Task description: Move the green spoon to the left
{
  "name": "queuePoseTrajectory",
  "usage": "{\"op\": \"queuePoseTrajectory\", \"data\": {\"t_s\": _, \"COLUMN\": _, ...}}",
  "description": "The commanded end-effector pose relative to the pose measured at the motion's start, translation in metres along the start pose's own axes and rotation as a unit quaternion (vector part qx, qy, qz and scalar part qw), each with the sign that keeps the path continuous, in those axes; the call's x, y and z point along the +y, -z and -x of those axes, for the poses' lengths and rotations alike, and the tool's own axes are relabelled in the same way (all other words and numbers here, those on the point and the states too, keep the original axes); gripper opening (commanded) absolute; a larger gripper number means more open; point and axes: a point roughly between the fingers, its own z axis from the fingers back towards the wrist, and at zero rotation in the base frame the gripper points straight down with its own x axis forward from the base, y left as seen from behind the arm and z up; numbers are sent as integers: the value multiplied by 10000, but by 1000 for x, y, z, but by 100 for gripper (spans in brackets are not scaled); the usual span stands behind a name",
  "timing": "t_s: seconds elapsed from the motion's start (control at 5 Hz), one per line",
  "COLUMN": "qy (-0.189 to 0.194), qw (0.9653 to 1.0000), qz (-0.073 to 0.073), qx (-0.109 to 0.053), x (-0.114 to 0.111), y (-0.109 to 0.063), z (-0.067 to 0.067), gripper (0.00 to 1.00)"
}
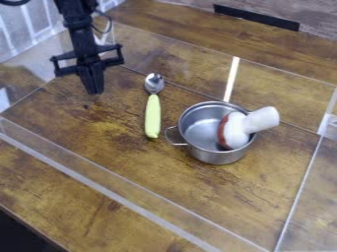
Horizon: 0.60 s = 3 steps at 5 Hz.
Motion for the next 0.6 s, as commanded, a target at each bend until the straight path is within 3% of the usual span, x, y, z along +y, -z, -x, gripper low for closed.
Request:
{"op": "queuePoseTrajectory", "data": {"t_s": 0.0, "qy": 308, "qw": 9992, "qz": 61, "qx": -249, "x": -8, "y": -23, "z": -3, "gripper": 100}}
{"op": "queuePoseTrajectory", "data": {"t_s": 0.2, "qy": 496, "qw": 9986, "qz": 0, "qx": -188, "x": -6, "y": -26, "z": -3, "gripper": 100}}
{"op": "queuePoseTrajectory", "data": {"t_s": 0.4, "qy": 329, "qw": 9993, "qz": 0, "qx": -164, "x": -12, "y": -14, "z": 3, "gripper": 0}}
